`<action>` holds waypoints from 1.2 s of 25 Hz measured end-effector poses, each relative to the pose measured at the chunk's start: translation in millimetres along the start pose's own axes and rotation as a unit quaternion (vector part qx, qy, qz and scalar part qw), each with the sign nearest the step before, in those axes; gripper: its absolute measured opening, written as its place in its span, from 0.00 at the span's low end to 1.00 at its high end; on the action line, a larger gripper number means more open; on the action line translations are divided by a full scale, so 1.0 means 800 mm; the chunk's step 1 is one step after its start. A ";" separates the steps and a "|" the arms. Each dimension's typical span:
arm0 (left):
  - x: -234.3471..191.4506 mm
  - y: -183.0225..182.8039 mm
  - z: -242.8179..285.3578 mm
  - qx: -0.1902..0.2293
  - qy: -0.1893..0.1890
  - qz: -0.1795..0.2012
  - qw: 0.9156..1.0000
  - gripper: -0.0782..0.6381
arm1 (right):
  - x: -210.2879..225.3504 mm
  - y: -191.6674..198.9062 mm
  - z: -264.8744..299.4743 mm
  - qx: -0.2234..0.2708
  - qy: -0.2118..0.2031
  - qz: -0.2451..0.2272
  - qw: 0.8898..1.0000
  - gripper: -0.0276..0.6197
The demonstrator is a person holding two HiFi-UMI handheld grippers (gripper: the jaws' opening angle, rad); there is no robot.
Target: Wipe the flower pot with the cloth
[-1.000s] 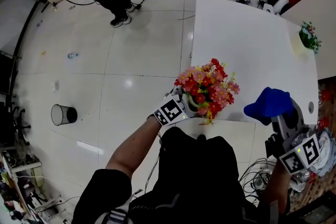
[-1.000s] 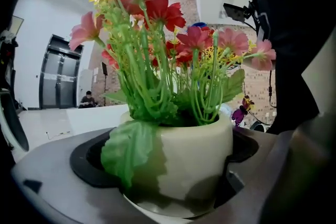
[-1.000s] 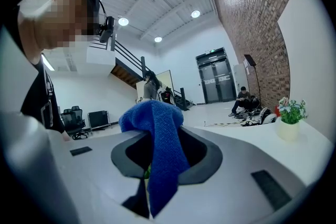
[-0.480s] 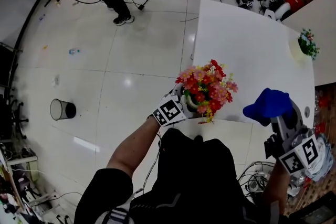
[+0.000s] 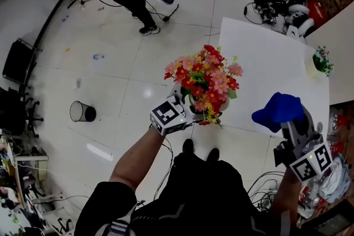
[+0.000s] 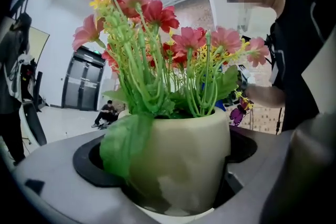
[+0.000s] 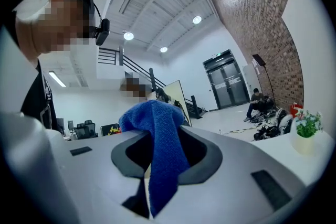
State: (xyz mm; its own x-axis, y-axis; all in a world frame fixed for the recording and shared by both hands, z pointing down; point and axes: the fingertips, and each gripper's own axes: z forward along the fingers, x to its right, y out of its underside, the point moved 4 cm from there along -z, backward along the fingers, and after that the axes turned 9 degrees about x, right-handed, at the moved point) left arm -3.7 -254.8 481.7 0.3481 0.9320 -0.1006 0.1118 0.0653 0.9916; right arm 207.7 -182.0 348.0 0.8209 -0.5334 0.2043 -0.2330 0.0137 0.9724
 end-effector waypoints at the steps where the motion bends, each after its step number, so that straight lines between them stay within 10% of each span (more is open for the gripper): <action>1: 0.000 -0.028 -0.001 0.000 -0.002 0.001 1.000 0.91 | -0.007 -0.012 0.004 0.009 -0.009 0.002 1.000 0.19; 12: 0.012 -0.225 0.029 0.024 -0.059 0.041 0.997 0.91 | -0.113 -0.077 0.061 0.044 -0.119 -0.038 0.991 0.19; 30: 0.082 -0.264 0.021 0.061 0.016 0.031 0.998 0.91 | -0.137 -0.113 0.051 0.048 -0.129 -0.033 0.990 0.19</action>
State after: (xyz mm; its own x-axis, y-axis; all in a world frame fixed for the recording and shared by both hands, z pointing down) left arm 11.1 -213.8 264.0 0.3289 0.9437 -0.0349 0.2036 -0.0347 0.9784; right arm 117.5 -159.5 233.2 0.6792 -0.7282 0.0923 -0.2415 -0.1029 0.9649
